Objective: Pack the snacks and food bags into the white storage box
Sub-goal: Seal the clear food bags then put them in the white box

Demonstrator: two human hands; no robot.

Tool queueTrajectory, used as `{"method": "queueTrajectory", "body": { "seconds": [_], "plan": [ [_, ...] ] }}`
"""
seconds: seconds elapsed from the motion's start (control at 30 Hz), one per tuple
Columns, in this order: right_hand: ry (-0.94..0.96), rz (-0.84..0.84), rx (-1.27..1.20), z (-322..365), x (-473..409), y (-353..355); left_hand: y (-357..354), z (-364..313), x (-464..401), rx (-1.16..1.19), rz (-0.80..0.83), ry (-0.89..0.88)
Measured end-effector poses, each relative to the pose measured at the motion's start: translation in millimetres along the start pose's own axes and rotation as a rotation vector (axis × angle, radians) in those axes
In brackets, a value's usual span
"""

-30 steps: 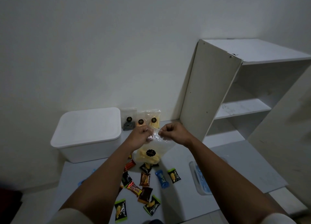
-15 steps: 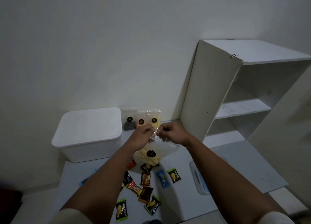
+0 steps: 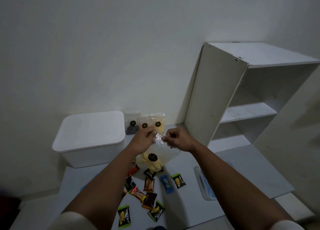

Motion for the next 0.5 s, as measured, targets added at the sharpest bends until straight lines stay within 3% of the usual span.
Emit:
{"method": "queueTrajectory", "body": {
  "seconds": [0.5],
  "plan": [
    [-0.016,-0.038,-0.061,-14,8,2,2,33,-10,0.164,-0.095,0.131]
  ]
}}
Point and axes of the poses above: each hand's wrist, its own x-axis away from the middle knuckle, its own y-axis out of the back of the hand, z = x × y, the point moved 5 cm from there along -x, towards the middle knuckle, and after that the axes turned 12 degrees about -x, right-handed, at the moved point
